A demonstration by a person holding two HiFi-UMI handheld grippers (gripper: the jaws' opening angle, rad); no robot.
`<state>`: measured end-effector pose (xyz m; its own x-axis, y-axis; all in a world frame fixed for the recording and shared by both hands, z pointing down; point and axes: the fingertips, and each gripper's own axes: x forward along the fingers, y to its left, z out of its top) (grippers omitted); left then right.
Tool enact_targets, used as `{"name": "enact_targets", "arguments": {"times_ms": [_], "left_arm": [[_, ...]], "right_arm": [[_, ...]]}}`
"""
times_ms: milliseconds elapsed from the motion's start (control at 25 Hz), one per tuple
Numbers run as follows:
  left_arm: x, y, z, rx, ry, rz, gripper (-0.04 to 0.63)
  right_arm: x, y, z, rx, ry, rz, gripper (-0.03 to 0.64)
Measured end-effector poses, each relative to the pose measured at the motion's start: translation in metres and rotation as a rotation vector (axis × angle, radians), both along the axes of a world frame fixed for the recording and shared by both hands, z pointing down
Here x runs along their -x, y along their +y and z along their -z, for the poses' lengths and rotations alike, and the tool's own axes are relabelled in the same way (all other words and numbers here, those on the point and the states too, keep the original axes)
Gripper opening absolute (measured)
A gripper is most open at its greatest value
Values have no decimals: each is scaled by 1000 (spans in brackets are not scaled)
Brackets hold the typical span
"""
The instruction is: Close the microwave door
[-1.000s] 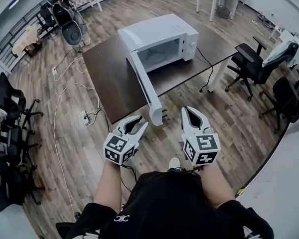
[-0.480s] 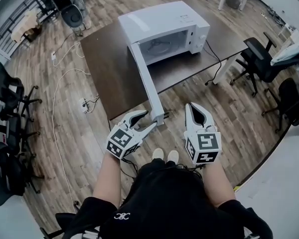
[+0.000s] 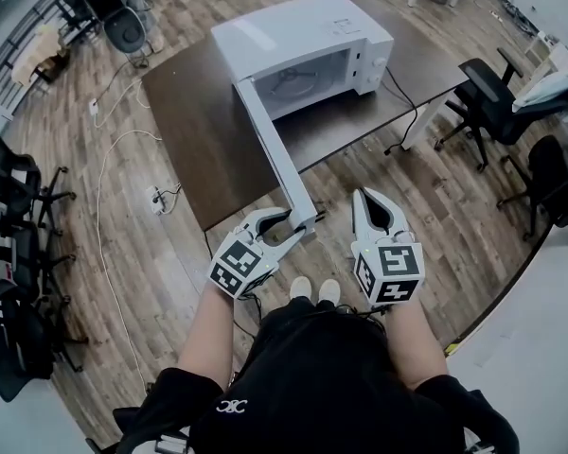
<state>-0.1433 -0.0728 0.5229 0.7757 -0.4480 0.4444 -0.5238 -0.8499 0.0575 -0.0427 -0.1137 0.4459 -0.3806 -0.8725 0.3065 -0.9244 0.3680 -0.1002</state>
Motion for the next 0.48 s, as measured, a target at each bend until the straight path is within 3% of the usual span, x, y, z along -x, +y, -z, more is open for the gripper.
{"name": "enact_targets", "arguments": {"times_ms": [200, 480], "left_arm": [[-26, -12, -1, -24, -1, -3, 167], [-65, -37, -3, -1, 22, 76, 173]], "right_arm": [[-21, -3, 2, -9, 1, -36, 9], [-62, -7, 6, -23, 10, -108, 9]]}}
